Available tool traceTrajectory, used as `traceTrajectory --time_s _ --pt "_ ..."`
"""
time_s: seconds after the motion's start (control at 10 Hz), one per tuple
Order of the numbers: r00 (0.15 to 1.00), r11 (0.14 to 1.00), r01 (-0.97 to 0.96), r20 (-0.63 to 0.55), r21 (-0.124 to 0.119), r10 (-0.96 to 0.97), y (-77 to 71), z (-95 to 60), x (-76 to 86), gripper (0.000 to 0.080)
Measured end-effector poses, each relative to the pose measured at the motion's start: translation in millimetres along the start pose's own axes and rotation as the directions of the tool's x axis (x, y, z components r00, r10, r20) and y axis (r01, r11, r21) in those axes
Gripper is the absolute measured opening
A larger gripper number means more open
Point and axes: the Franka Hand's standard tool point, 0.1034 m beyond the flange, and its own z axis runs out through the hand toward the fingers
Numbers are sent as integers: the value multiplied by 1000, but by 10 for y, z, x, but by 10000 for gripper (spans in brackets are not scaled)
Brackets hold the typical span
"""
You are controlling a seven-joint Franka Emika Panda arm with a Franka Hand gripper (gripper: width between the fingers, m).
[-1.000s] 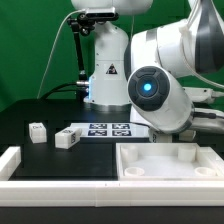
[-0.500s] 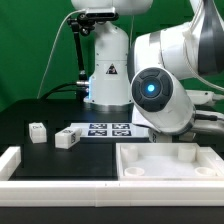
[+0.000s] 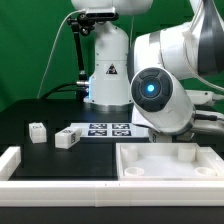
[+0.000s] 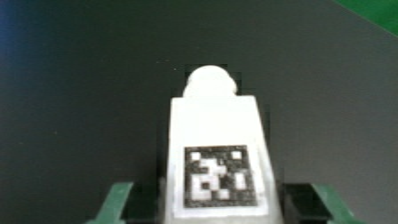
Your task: Assemble one leg
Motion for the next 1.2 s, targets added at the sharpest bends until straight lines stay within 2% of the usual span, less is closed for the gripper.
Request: traceTrajectory --time_s 0.3,0.5,0.7,0.8,0.9,1.0,1.1,1.2 --pt "1000 1000 12 8 1 -12 16 -20 -17 288" --pt "998 999 26 52 18 -27 121 -318 -246 288" --pt "997 999 40 69 33 -42 140 -616 -467 290" --pt "997 998 46 60 40 -48 116 -710 -461 290" --pt "999 998 45 17 43 -46 95 -687 -396 290" --pt "999 998 45 16 41 -46 100 -670 -407 290" --pt "998 998 47 -31 48 -46 70 -705 -352 290" --pt "987 997 55 -153 57 -45 30 -742 -274 290"
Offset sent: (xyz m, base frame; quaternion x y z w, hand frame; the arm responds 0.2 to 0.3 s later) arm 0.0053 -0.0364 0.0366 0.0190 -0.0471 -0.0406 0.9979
